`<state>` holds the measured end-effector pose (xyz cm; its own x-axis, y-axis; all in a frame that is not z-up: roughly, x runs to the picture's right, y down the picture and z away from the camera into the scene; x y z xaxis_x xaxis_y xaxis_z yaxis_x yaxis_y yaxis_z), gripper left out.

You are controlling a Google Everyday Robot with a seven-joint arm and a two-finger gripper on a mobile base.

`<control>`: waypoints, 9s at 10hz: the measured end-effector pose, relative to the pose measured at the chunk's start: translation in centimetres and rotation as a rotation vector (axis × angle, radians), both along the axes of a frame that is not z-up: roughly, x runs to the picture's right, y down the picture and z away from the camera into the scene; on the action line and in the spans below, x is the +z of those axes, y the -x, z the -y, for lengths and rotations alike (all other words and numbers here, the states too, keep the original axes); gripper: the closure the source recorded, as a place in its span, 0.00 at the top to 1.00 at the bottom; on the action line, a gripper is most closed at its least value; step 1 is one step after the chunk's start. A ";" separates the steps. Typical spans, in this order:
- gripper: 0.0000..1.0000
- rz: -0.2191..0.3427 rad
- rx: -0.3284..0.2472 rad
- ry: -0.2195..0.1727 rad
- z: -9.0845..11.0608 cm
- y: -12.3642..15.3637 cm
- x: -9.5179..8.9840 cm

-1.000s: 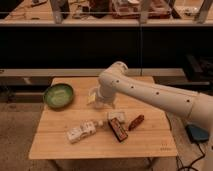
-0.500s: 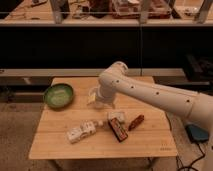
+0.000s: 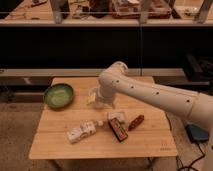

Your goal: Stand the bottle upright

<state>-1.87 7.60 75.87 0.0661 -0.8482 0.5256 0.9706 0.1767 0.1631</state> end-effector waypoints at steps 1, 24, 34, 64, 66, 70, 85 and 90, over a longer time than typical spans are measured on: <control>0.78 0.000 0.000 0.000 0.0 0.0 0.0; 0.78 -0.197 0.337 0.229 -10.0 4.9 2.2; 0.78 -0.198 0.338 0.229 -10.0 4.8 2.3; 0.78 -0.468 0.552 0.230 -9.3 9.0 5.4; 0.78 -0.475 0.558 0.249 -10.4 8.6 5.9; 0.78 -0.489 0.611 0.282 -11.8 6.8 6.3; 0.01 -0.312 0.536 0.078 -2.8 11.2 2.3; 0.01 -0.176 0.247 -0.364 3.8 14.1 -3.1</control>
<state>-15.96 3.80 72.76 0.3504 -0.9229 0.1598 0.9253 0.3675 0.0935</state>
